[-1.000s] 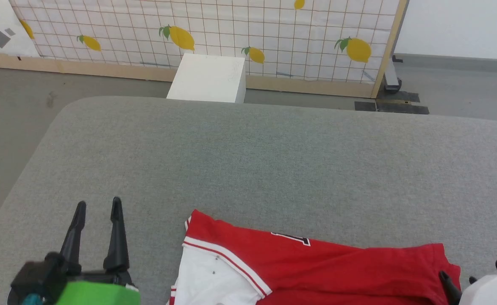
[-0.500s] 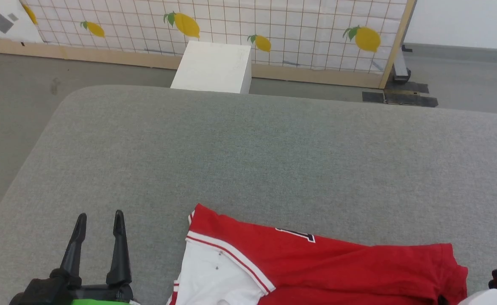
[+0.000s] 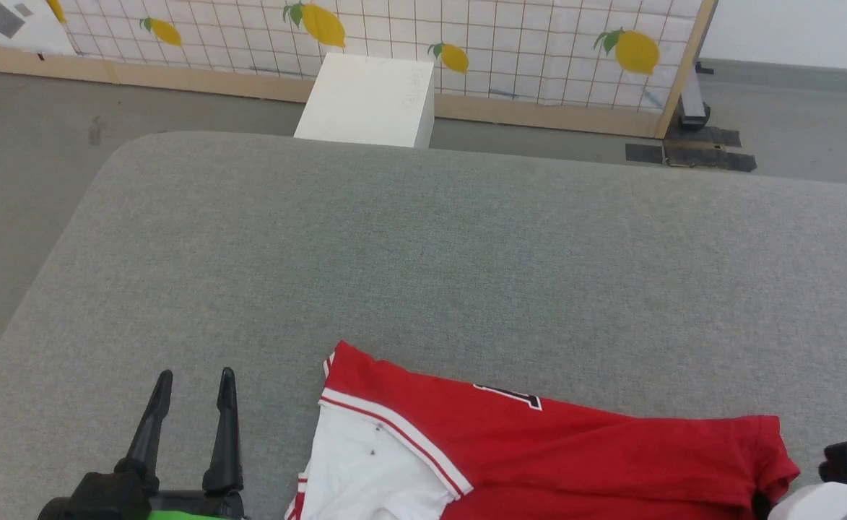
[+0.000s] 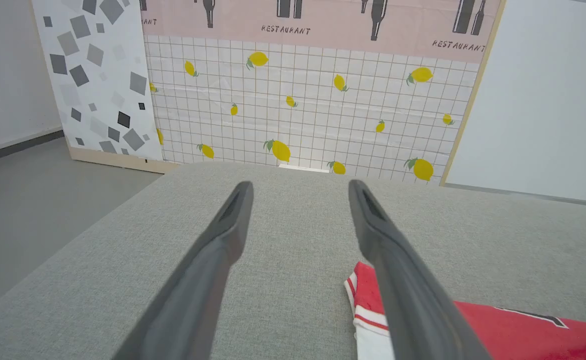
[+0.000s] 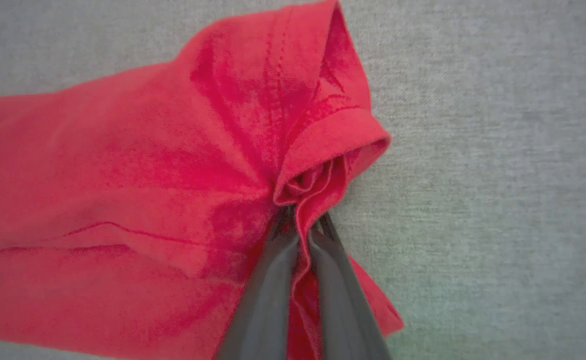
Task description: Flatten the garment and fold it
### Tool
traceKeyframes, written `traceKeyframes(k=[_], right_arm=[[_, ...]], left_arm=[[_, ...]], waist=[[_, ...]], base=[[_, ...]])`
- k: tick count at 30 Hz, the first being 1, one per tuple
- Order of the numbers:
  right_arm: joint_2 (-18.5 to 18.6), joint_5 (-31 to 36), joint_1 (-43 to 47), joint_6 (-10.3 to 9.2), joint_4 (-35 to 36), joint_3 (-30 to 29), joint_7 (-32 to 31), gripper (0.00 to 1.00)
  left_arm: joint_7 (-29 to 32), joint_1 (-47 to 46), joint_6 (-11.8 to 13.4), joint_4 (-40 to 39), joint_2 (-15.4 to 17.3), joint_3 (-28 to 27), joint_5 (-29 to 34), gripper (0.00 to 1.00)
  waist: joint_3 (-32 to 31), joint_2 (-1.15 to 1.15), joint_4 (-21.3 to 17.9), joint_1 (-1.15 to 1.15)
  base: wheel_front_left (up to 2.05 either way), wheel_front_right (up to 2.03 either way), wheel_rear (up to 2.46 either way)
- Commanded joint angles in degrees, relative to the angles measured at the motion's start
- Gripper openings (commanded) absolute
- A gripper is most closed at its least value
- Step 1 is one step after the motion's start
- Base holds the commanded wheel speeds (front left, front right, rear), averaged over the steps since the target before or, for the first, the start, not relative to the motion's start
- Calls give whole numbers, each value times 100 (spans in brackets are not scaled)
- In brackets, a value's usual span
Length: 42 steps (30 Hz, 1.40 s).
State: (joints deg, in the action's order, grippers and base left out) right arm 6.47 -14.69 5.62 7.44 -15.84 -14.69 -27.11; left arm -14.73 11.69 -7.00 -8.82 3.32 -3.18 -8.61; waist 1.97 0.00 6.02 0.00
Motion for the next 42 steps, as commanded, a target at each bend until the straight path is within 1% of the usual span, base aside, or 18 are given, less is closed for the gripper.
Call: traceKeyframes(k=[1, 8, 11, 13, 17, 25, 27, 31, 36, 40, 42], right_arm=[[66, 55, -37, 5, -66, -106, 19, 0], [590, 288, -241, 5, -113, -965, -10, 0], [702, 353, -247, 5, -150, -1147, -41, 0], [708, 324, -218, 5, -95, -1130, -88, 0], [646, 108, -58, 5, 284, -838, -274, 0], [490, -398, 529, 5, 1715, 149, -1042, 0], [378, -584, 612, 5, 2104, 363, -1233, 0], [103, -819, 580, 5, 2616, 781, -1479, 0], [-263, -1215, 336, 5, 2833, 1395, -1708, 0], [-346, -1422, 131, 5, 2678, 1837, -1739, 0], [-354, -1626, 31, 5, 2500, 2087, -1634, 0]], left_arm=[[-27, -37, -20, 26, -40, -3, 16, 100], [-27, -1, -28, 77, -43, 70, -85, 100], [-27, 16, -29, 96, -43, 83, -129, 100], [-27, 40, -28, 117, -44, 76, -148, 100], [-27, 129, -15, 155, -44, 59, -217, 100], [-27, 244, -11, 203, -44, 140, -299, 100], [-27, 256, -9, 210, -44, 171, -321, 100], [-27, 264, -12, 243, -44, 218, -343, 100], [-27, 220, -19, 305, -44, 223, -330, 100], [-27, 156, -26, 347, -44, 251, -329, 100], [-27, 121, -31, 367, -44, 267, -316, 100]], waist=[[-56, 0, -44, 0], [-130, 0, -120, 0], [-178, 0, -137, 0], [-234, 0, -156, 0], [-370, 0, -201, 0], [-595, 0, -178, 0], [-621, 0, -126, 0], [-626, 0, 9, 0], [-604, 0, 235, 0], [-571, 0, 431, 0], [-547, 0, 544, 0]], base=[[0, 0, 0], [0, 0, 0], [0, 0, 0], [0, 0, 0], [0, 0, 0], [0, 0, 0], [0, 0, 0], [0, 0, 0], [0, 0, 0], [0, 0, 0], [0, 0, 0]])
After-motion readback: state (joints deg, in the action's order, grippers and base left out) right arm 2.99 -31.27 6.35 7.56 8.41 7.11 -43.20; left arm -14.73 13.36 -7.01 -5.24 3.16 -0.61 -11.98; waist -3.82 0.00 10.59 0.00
